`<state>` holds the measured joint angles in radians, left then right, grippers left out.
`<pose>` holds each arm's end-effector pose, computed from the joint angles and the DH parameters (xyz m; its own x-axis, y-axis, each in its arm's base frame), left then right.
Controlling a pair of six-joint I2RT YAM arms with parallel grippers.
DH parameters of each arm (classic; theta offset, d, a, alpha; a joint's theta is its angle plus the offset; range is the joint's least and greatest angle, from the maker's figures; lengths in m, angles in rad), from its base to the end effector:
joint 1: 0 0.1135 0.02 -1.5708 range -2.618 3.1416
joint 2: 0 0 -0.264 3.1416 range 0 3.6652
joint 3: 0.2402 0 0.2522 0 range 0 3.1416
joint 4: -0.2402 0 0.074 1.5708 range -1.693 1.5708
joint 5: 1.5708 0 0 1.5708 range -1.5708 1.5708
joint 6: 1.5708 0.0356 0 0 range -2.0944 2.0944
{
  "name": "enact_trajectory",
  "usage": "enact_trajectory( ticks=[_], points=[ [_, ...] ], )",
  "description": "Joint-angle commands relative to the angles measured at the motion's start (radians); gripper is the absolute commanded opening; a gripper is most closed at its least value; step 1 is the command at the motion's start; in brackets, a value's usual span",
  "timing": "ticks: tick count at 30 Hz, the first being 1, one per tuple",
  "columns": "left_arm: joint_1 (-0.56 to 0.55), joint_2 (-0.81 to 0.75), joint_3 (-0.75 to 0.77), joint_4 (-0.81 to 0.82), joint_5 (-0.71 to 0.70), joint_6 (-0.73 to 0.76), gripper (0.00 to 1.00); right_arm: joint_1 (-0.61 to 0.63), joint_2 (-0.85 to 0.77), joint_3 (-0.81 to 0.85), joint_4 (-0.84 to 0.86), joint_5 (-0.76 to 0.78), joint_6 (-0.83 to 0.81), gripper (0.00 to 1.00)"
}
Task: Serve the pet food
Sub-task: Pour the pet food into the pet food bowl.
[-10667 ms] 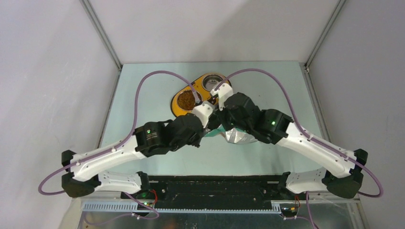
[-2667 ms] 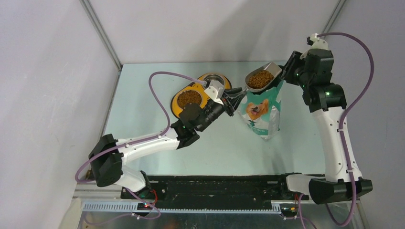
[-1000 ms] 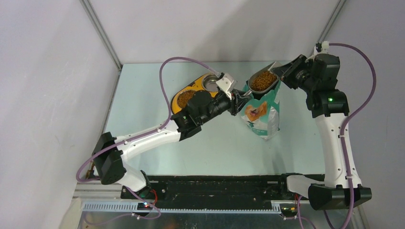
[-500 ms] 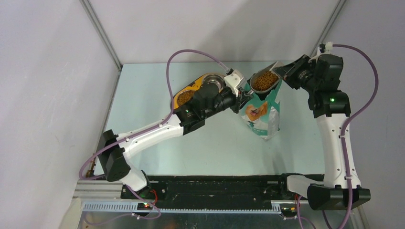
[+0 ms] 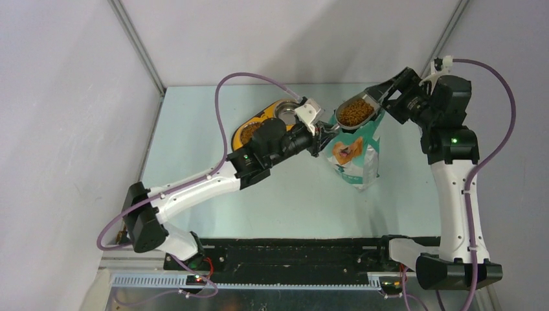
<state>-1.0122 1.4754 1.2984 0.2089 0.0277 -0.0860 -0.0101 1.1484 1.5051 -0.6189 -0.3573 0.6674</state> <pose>0.1879 -0.3025 0.3957 -0.0572 -0.0704 -0.9959 0.8606 0.5021 -0.0850 0.2242 0.0102 0.4682 -0.4068 0.5840 -0.7025 -0.0974 0.7368 0.6690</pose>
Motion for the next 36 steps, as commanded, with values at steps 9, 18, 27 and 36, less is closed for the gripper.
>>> enact_trajectory(
  ticks=[9,18,27,36],
  points=[
    [-0.005,-0.106,-0.02,0.149,-0.039,-0.013,0.0,-0.054,-0.102,0.026,-0.026,0.16,-0.126,0.82],
    [-0.002,-0.057,-0.013,0.123,-0.118,-0.026,0.0,-0.047,-0.103,-0.078,-0.063,-0.081,-0.214,0.8],
    [0.0,-0.005,0.062,0.051,-0.126,-0.062,0.0,0.068,-0.228,-0.241,-0.025,-0.021,-0.282,0.81],
    [0.0,-0.014,0.076,0.099,-0.169,-0.051,0.0,0.044,-0.308,-0.241,-0.029,0.07,-0.253,0.83]
  ],
)
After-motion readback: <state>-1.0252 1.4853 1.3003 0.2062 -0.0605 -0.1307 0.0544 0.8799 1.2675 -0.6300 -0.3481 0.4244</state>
